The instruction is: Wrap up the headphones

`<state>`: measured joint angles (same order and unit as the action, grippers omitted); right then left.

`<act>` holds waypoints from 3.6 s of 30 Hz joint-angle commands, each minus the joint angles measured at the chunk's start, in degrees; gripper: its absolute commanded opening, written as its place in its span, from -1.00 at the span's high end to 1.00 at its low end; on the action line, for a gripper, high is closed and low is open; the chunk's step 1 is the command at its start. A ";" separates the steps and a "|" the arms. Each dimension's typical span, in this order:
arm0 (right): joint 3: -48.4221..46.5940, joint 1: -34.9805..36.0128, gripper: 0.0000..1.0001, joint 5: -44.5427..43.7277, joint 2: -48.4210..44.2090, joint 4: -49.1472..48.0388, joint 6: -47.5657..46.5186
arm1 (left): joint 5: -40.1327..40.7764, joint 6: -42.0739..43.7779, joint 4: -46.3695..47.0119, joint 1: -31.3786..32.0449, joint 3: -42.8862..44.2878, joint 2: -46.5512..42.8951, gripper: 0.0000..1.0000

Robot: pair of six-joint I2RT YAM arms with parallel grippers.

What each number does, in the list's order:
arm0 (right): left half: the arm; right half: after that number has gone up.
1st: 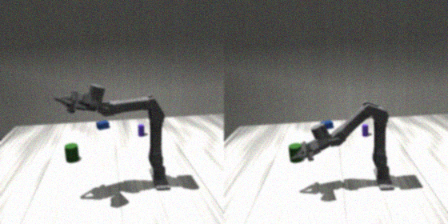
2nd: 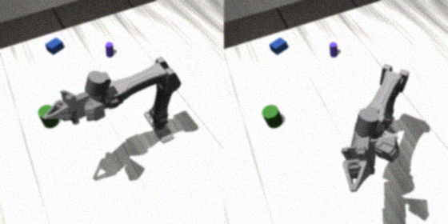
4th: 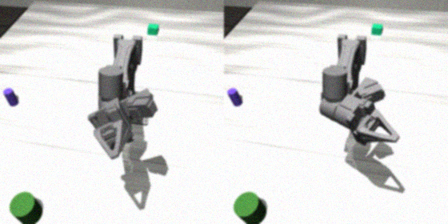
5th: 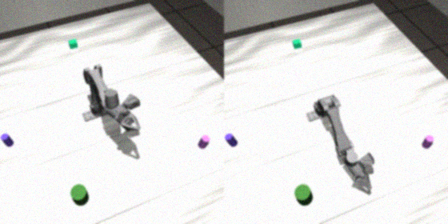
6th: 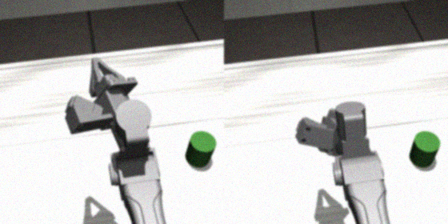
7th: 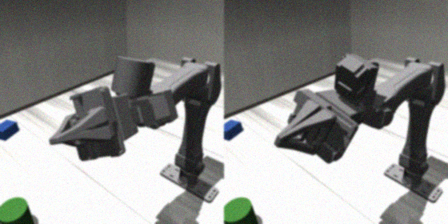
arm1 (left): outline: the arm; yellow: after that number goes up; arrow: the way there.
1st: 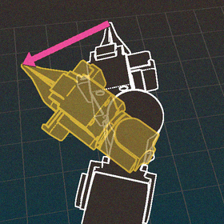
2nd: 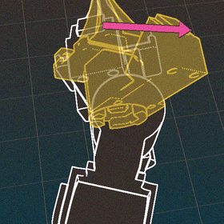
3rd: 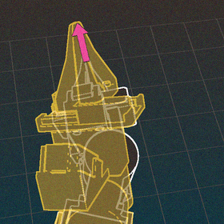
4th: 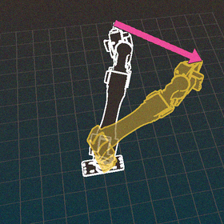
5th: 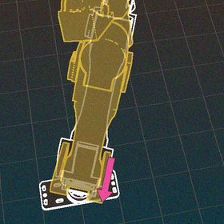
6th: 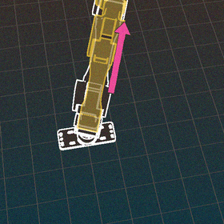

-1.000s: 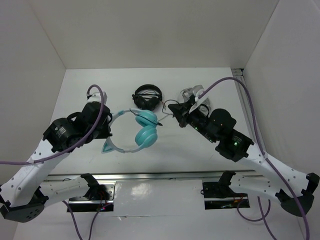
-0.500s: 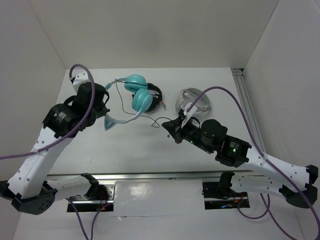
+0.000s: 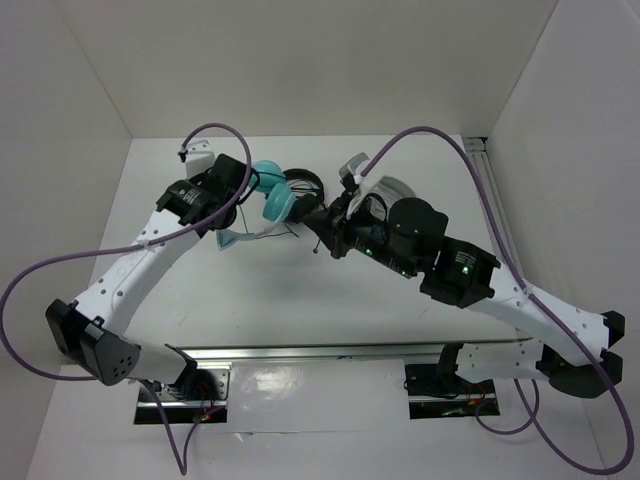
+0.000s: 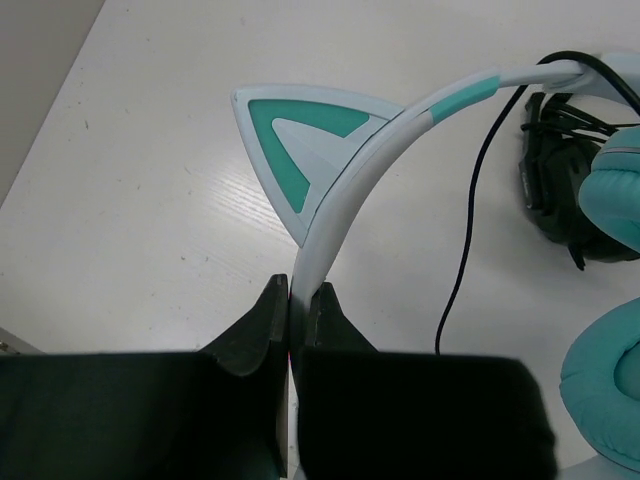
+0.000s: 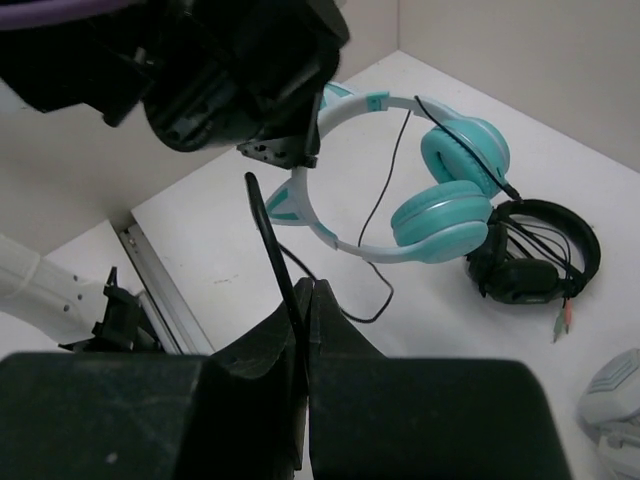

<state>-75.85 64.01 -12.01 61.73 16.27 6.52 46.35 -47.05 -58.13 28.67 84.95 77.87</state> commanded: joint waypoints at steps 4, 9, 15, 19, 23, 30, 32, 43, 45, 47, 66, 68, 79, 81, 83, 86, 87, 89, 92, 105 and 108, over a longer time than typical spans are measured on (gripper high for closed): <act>-10.09 1.02 1.00 -2.04 2.78 6.04 0.86 | 5.50 -3.23 4.87 -0.28 1.54 5.53 1.00; -21.60 0.42 1.00 -5.48 8.57 12.54 -1.87 | 0.33 2.64 6.53 -0.28 -0.22 9.58 1.00; -28.55 -1.25 1.00 -6.01 12.01 15.89 -1.34 | -0.11 2.66 5.04 -0.28 0.92 12.92 1.00; -29.09 -3.79 1.00 -8.38 12.01 16.42 -3.97 | -6.69 13.09 11.44 2.61 -0.83 12.22 1.00; -28.47 -12.56 1.00 -2.08 12.01 16.95 -6.43 | -11.62 22.59 11.20 7.44 -2.58 11.52 1.00; -24.44 -17.69 1.00 1.38 12.53 15.19 -11.97 | -18.92 24.11 10.49 13.08 -10.93 2.92 1.00; -23.03 -18.47 1.00 0.85 13.06 13.44 -13.37 | -20.41 24.63 10.49 14.83 -13.65 -1.21 1.00; -18.20 -32.53 1.00 16.82 18.42 6.59 -11.11 | -41.06 27.27 8.21 20.03 -16.49 -21.78 1.00; -16.96 -34.12 1.00 20.18 18.42 5.27 -10.49 | -41.78 27.80 6.54 20.55 -14.65 -22.84 1.00; -14.24 -34.65 1.00 20.71 18.42 3.25 -9.70 | -41.78 27.27 5.49 20.55 -13.15 -24.07 1.00; 27.94 -9.62 1.00 12.46 8.93 -28.38 4.80 | -3.39 -0.22 1.44 20.55 11.29 -21.18 1.00; 30.22 -6.10 1.00 10.70 7.18 -30.15 5.68 | 0.30 -3.57 1.44 19.94 11.82 -19.69 1.00; 26.12 19.10 1.00 -13.87 6.64 -24.29 5.87 | 2.36 -3.42 -1.73 7.22 10.34 -8.52 1.00; 24.62 21.24 1.00 -17.07 7.34 -21.91 5.87 | 1.82 -2.62 0.11 5.97 6.65 -7.99 1.00; 24.00 21.86 1.00 -20.67 7.87 -21.38 5.87 | -0.81 -0.60 1.87 3.78 3.75 -7.99 1.00; 24.00 20.55 1.00 -25.51 9.36 -19.88 6.40 | -10.02 6.86 7.23 0.18 1.81 -9.31 1.00; 23.22 19.76 1.00 -26.21 9.89 -18.92 6.92 | -12.48 7.40 6.46 -0.53 2.93 -8.35 1.00; 23.21 17.66 1.00 -24.39 9.90 -18.29 6.92 | -12.51 7.41 3.13 -1.24 4.87 -7.12 1.00; 23.91 15.45 1.00 -21.04 9.28 -19.00 6.92 | -13.73 11.87 3.11 -3.60 6.98 -5.80 1.00; 34.63 15.44 1.00 -31.30 3.05 -27.00 4.12 | -32.11 22.70 -2.43 -9.24 13.58 -3.25 1.00; 34.63 15.45 1.00 -35.97 -1.43 -24.19 2.09 | -33.42 22.70 -2.43 -9.24 11.12 -5.87 1.00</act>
<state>-40.77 78.50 -40.60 66.17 -7.70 10.81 11.11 -25.23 -66.11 21.17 94.63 74.59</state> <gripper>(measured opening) 0.016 0.112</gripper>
